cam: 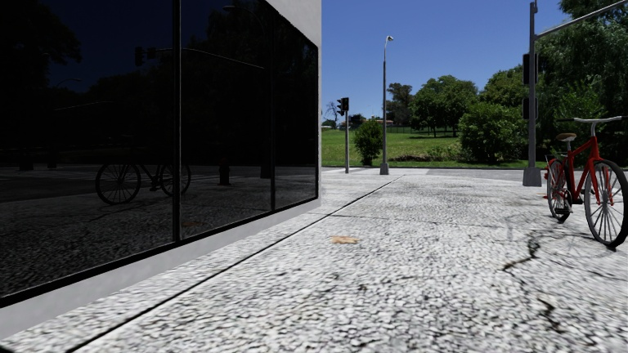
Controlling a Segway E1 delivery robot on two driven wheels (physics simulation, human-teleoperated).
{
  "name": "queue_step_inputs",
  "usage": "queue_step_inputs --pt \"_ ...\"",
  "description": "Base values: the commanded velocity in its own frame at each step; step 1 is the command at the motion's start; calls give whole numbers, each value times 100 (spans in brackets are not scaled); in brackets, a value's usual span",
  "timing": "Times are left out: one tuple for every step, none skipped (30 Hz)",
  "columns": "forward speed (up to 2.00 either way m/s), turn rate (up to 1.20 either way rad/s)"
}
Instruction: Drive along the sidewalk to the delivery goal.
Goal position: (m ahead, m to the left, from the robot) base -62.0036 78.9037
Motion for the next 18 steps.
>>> queue_step_inputs --pt "0 0" --pt "0 0" --pt "0 0" --pt "0 0" --pt "0 0" --pt "0 0" --pt "0 0" --pt "0 0" --pt "0 0" --pt "0 0" --pt "0 0" --pt "0 0" --pt "0 0" --pt "0 0" --pt "0 0" --pt "0 0" --pt "0 0" --pt "0 0"
